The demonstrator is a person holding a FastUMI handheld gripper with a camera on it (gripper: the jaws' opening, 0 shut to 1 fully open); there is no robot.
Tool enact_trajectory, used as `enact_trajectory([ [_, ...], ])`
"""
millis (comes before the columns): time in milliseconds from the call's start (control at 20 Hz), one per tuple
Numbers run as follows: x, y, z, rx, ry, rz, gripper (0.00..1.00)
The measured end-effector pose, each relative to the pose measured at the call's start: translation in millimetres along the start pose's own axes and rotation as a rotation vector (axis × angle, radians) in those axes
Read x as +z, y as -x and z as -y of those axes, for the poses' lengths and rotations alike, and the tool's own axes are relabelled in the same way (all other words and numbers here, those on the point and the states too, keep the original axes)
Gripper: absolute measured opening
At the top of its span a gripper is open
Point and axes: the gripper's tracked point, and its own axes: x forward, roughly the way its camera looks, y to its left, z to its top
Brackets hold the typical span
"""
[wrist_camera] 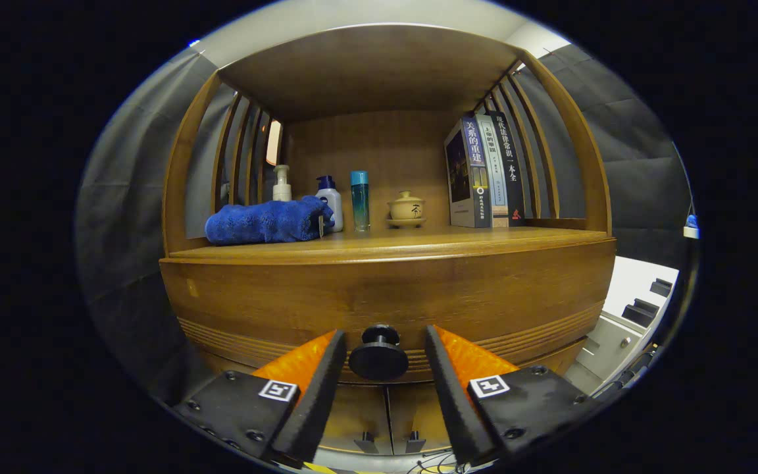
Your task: Pull open the drawer, take out the items inside it, and place them on the countertop above the cabinet.
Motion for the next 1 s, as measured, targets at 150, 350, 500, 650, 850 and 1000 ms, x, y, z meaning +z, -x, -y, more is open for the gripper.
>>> enact_trajectory([
  [150, -3, -2, -7, 0.017, 0.016, 0.001, 0.63],
  [350, -6, 0, -4, 0.012, -0.036, -0.008, 0.49],
  [500, -4, -2, -2, -0.004, -0.050, -0.006, 0.42],
  [650, -5, 4, -5, -0.005, -0.049, -0.002, 0.43],
  [850, -8, 26, -5, -0.010, -0.051, 0.001, 0.42],
  [1000, -10, 48, -5, -0.004, -0.059, -0.004, 0.42],
])
